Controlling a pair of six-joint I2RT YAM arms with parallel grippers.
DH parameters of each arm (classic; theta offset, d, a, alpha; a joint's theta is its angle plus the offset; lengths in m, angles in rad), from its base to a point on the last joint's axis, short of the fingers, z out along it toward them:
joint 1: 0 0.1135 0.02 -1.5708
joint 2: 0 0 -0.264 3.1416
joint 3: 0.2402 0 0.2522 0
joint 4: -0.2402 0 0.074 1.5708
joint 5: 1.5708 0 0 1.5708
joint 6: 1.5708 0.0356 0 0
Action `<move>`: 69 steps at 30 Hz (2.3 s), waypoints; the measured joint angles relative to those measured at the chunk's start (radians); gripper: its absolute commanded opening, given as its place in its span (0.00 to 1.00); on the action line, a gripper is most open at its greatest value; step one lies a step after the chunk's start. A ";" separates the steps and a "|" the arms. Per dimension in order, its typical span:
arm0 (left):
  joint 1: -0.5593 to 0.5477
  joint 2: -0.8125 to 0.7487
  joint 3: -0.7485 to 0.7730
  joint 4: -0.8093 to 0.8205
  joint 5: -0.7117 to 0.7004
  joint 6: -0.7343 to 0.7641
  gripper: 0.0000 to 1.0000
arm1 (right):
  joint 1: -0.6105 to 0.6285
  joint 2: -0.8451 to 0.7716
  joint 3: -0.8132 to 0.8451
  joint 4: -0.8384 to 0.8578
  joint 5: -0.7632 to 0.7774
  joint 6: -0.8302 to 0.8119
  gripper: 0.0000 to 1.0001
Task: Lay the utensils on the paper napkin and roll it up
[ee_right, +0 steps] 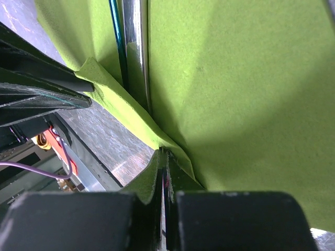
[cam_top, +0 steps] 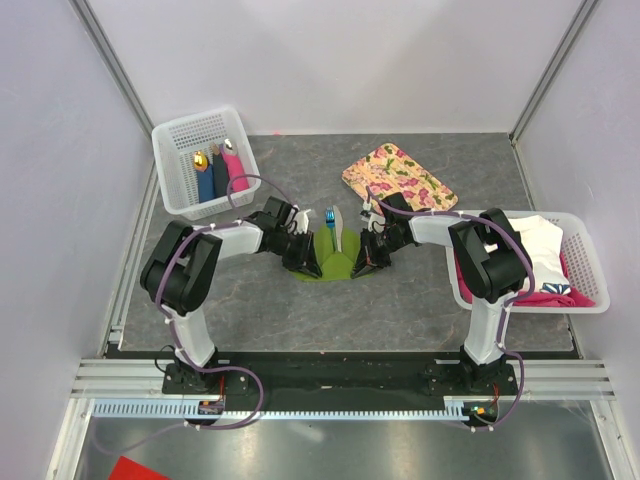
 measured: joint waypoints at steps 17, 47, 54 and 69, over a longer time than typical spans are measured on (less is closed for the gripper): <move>-0.076 -0.116 -0.012 -0.002 0.043 0.045 0.25 | 0.001 0.000 0.002 -0.003 0.001 -0.009 0.00; 0.051 -0.070 -0.102 -0.059 0.063 0.047 0.28 | 0.006 0.000 0.012 -0.013 0.013 -0.019 0.00; 0.037 -0.172 -0.092 -0.041 0.072 0.055 0.32 | 0.010 0.000 0.015 -0.018 0.016 -0.022 0.00; -0.053 0.007 0.009 0.322 0.138 -0.153 0.24 | 0.014 0.000 0.025 -0.029 0.021 -0.031 0.00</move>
